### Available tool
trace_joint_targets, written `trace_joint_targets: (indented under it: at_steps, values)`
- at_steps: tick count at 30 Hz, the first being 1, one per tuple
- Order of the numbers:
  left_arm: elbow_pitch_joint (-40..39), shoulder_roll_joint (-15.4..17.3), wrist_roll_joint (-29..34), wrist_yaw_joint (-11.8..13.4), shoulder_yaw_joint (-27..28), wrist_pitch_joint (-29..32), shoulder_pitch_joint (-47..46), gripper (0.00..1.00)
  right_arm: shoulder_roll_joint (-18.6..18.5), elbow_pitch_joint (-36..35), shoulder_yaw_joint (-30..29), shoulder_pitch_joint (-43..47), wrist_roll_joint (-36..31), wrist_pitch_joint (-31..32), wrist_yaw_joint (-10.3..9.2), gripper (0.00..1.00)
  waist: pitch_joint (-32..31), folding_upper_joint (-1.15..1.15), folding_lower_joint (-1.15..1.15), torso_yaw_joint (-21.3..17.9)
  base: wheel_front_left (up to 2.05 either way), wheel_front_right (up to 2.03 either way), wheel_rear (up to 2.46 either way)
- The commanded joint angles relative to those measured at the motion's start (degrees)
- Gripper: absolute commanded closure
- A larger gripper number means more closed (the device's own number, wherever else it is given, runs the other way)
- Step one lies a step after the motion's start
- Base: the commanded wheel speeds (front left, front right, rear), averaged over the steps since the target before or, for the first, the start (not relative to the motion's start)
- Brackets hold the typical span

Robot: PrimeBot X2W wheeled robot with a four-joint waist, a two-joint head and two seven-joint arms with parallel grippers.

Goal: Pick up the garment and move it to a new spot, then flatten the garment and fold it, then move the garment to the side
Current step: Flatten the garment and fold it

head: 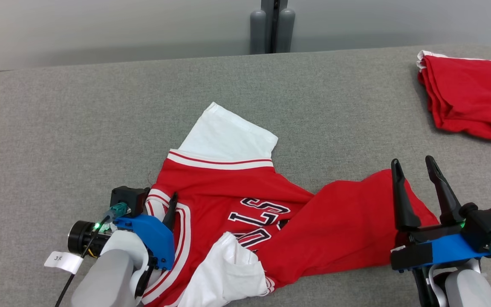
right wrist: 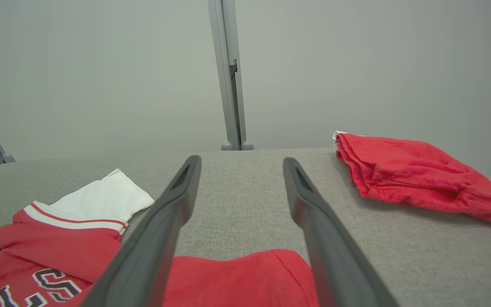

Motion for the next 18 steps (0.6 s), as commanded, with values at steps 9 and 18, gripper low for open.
trace_joint_targets:
  at_steps: [9,18]
  values:
    - [6.3,0.1,-3.9,0.0,-4.1,2.2,-0.7,0.50,0.0,0.7,1.1,-1.2,-0.1,-0.3,0.01,0.00,-0.6,0.00,-0.01,-0.5,0.00,0.00,0.00]
    - [5.0,0.1,-6.3,0.0,-6.7,-5.2,-4.7,1.00,0.0,0.9,0.2,0.9,0.0,-0.3,0.01,0.00,-3.5,0.00,-0.01,0.1,0.00,0.00,0.00]
